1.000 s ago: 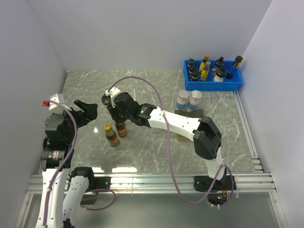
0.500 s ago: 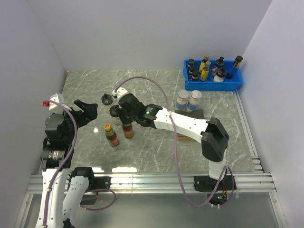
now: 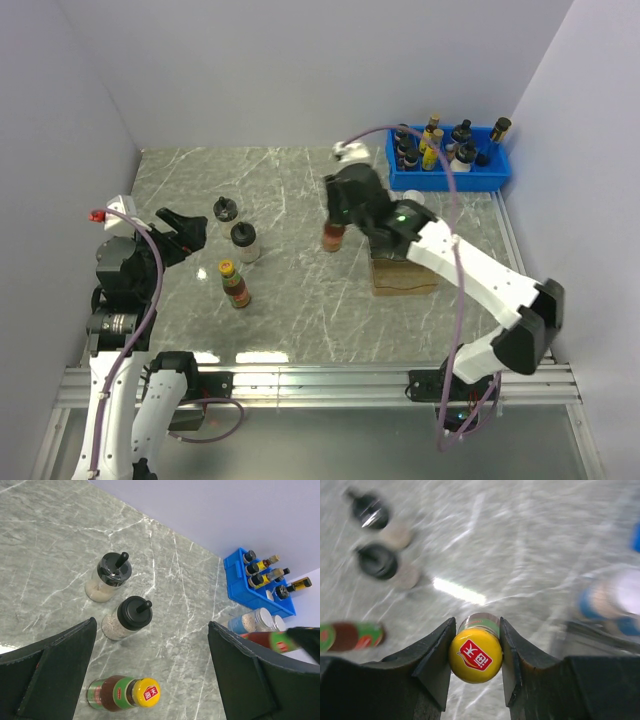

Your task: Organize the condiment bottles

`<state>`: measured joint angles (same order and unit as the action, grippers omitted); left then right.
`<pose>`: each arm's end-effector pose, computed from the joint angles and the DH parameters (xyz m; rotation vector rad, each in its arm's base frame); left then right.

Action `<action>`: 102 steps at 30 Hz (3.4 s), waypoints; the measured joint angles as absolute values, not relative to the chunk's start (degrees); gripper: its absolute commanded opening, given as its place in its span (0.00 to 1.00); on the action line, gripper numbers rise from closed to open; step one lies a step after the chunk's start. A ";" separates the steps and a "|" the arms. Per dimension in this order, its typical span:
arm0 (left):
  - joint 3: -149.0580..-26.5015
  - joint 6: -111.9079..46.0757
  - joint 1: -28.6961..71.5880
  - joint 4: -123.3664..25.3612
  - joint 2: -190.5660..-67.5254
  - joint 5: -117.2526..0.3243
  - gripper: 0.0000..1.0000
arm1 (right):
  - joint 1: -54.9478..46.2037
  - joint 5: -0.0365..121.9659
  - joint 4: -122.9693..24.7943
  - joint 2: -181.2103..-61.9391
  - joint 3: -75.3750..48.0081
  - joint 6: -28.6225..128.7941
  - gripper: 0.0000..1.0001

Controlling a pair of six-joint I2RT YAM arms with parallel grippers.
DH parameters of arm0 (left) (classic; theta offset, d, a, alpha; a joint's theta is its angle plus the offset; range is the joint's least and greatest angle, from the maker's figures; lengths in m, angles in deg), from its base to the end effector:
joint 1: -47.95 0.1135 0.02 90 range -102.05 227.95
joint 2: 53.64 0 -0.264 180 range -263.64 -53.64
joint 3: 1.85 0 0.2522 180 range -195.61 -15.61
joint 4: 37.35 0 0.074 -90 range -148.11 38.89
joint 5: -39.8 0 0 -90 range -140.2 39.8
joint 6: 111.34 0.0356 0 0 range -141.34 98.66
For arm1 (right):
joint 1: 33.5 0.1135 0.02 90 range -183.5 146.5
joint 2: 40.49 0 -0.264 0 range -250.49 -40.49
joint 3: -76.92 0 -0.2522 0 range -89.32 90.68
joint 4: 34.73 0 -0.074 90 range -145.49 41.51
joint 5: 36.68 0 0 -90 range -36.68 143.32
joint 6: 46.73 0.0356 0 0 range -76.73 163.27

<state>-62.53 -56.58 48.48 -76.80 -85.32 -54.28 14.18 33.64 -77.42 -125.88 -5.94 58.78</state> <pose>0.1236 -0.0014 0.3546 -0.4962 1.7093 -0.5022 0.2364 0.2418 0.3727 -0.3801 2.0561 0.3101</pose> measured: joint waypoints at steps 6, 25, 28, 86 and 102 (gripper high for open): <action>-61.78 -57.35 48.48 -75.23 -86.28 -55.35 0.99 | 3.65 30.01 -78.45 -117.79 -11.30 58.82 0.00; -60.93 -58.05 48.48 -74.85 -87.27 -56.03 0.99 | -16.51 32.05 -78.08 -115.91 -22.84 59.94 0.00; -60.91 -58.09 48.48 -74.68 -87.40 -56.25 0.99 | -18.08 32.05 -77.42 -115.91 -23.76 60.11 0.00; -60.97 -60.73 48.48 -79.90 -83.27 -42.74 0.99 | 27.14 55.43 -62.71 -132.19 -9.86 52.29 0.82; -62.26 -62.81 48.48 -84.51 -82.61 -35.22 0.99 | 35.73 46.65 -64.96 -150.53 9.49 49.71 0.82</action>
<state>-62.26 -62.81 48.48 -84.51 -82.61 -35.22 35.73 46.65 -64.96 -150.53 9.49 49.71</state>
